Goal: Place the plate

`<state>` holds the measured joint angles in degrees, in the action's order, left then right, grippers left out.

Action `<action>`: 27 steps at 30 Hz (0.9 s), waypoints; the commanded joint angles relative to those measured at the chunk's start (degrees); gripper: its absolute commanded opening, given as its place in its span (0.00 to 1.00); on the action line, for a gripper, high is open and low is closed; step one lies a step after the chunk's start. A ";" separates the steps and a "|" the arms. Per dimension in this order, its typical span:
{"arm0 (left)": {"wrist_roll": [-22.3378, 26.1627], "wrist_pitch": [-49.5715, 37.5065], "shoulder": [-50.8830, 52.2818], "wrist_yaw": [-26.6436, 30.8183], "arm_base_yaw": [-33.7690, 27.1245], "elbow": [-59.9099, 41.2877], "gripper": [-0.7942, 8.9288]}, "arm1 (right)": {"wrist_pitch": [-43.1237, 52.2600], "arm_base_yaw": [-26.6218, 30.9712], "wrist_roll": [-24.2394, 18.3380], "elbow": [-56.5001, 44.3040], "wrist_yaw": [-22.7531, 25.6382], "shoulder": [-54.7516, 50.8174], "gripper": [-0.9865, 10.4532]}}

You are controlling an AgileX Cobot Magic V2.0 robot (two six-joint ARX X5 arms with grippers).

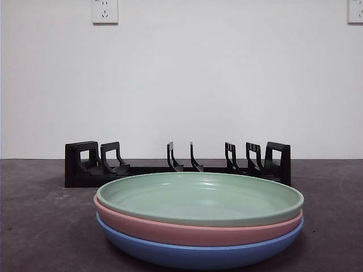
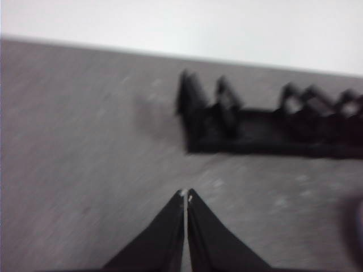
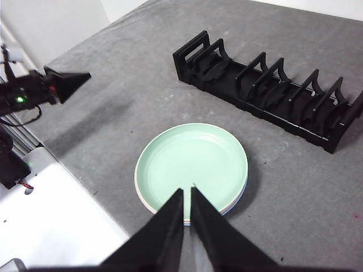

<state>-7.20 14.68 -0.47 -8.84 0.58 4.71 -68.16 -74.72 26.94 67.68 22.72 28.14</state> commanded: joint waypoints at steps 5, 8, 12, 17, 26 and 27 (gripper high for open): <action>-0.35 -1.55 0.28 8.66 -0.22 -3.17 0.09 | 0.55 -0.74 0.48 0.72 0.26 0.17 0.10; 1.16 -2.38 0.28 9.57 -0.22 -3.41 0.09 | 0.63 -0.74 0.48 0.72 0.24 0.17 0.10; 2.01 -3.80 0.28 9.55 -0.20 -4.00 0.09 | 0.76 -0.74 0.48 0.72 0.24 0.17 0.10; 1.99 -3.85 0.28 9.55 -0.20 -4.00 0.09 | 0.81 -0.74 0.48 0.72 0.24 0.17 0.10; 1.99 -3.85 0.28 9.53 -0.20 -4.00 0.09 | 0.81 -0.74 0.48 0.72 0.24 0.17 0.10; 2.01 -3.85 0.28 9.53 -0.20 -4.00 0.09 | 0.81 -0.74 0.48 0.72 0.24 0.17 0.10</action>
<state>-5.56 10.48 -0.30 0.54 0.49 1.85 -67.96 -74.72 26.94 67.68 22.72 28.14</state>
